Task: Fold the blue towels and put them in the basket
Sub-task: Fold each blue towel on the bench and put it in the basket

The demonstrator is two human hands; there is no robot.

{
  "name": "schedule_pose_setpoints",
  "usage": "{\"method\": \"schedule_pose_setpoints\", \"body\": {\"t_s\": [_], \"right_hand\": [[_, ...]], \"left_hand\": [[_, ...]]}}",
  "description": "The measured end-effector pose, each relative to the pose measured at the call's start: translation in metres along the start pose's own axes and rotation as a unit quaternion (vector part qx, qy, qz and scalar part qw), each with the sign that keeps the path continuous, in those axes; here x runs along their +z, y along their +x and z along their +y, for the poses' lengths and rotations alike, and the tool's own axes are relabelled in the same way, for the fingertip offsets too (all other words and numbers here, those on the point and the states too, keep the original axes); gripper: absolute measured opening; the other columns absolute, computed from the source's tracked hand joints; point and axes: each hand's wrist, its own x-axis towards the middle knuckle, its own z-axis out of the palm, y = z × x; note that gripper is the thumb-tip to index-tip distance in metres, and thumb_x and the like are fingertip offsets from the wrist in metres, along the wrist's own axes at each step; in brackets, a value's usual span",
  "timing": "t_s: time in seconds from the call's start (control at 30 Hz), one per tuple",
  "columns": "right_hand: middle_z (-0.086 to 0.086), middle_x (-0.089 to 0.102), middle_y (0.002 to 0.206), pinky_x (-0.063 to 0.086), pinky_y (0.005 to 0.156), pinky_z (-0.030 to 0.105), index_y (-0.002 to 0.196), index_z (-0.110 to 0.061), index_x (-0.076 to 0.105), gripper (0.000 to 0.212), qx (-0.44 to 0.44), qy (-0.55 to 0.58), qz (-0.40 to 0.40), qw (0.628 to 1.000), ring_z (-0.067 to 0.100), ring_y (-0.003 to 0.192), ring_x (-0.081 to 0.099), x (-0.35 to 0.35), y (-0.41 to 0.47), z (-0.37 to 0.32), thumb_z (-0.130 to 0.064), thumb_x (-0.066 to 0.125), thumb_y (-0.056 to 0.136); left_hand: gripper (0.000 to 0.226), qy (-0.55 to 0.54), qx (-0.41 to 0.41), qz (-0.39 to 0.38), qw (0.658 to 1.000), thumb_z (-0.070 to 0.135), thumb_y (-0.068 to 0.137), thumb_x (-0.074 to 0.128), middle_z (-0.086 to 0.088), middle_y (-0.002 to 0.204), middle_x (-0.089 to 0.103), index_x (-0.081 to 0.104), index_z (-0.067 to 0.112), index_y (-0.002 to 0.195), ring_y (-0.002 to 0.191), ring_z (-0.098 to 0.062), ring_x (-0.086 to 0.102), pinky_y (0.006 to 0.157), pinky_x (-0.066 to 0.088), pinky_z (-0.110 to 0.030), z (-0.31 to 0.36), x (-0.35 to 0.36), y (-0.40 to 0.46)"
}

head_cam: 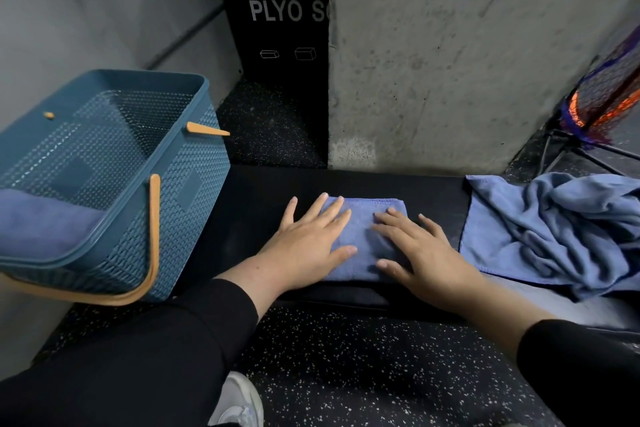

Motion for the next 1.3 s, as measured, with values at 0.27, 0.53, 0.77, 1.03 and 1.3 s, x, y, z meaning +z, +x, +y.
{"method": "schedule_pose_setpoints", "body": {"t_s": [0.27, 0.53, 0.77, 1.03, 1.3], "right_hand": [[-0.016, 0.047, 0.141, 0.028, 0.115, 0.049, 0.133, -0.033, 0.052, 0.052, -0.067, -0.02, 0.039, 0.997, 0.004, 0.138, 0.039, 0.003, -0.018, 0.013, -0.057, 0.053, 0.087], [-0.018, 0.062, 0.093, 0.027, 0.113, 0.039, 0.104, -0.03, 0.058, 0.028, -0.029, 0.012, 0.066, 0.997, 0.002, 0.095, 0.058, -0.015, -0.009, 0.004, -0.049, 0.04, 0.095], [-0.017, 0.059, 0.073, 0.037, 0.082, 0.027, 0.102, -0.034, 0.053, 0.032, 0.007, 0.036, 0.073, 0.997, 0.006, 0.069, 0.046, -0.026, -0.007, -0.004, -0.063, 0.049, 0.089], [-0.012, 0.066, 0.093, 0.045, 0.073, 0.027, 0.106, -0.029, 0.059, 0.021, 0.144, 0.171, 0.09, 0.971, 0.01, 0.083, 0.061, -0.041, 0.025, -0.009, -0.04, 0.067, 0.09], [-0.007, 0.067, 0.115, 0.046, 0.081, 0.038, 0.099, -0.026, 0.074, 0.033, 0.038, -0.033, 0.14, 0.989, 0.024, 0.104, 0.062, -0.014, 0.041, 0.001, -0.042, 0.045, 0.096]], "left_hand": [[0.069, 0.045, 0.092, 0.123, 0.987, 0.075, 0.09, 0.031, 0.009, 0.139, 0.047, 0.051, 0.03, 0.138, 0.129, -0.011, 0.041, 0.109, 0.026, -0.038, -0.004, 0.002, -0.022], [0.033, -0.013, 0.05, 0.177, 0.983, 0.036, 0.088, 0.063, 0.013, 0.118, 0.062, 0.063, 0.026, 0.119, 0.113, -0.011, 0.056, 0.103, 0.028, -0.029, 0.003, 0.007, -0.029], [0.016, -0.225, -0.055, 0.11, 0.967, 0.046, 0.083, 0.066, 0.014, 0.074, 0.064, 0.061, 0.034, 0.092, 0.077, -0.011, 0.06, 0.071, 0.048, -0.028, -0.003, -0.015, -0.026], [0.017, -0.343, -0.127, 0.139, 0.92, 0.042, 0.081, 0.076, 0.012, 0.076, 0.066, 0.062, 0.034, 0.086, 0.073, -0.004, 0.06, 0.067, 0.046, -0.028, -0.009, -0.02, -0.001], [0.044, -0.049, 0.011, 0.14, 0.989, 0.036, 0.105, 0.044, 0.009, 0.154, 0.045, 0.049, 0.028, 0.147, 0.14, -0.012, 0.039, 0.111, 0.029, -0.037, -0.007, -0.013, 0.001]]}}
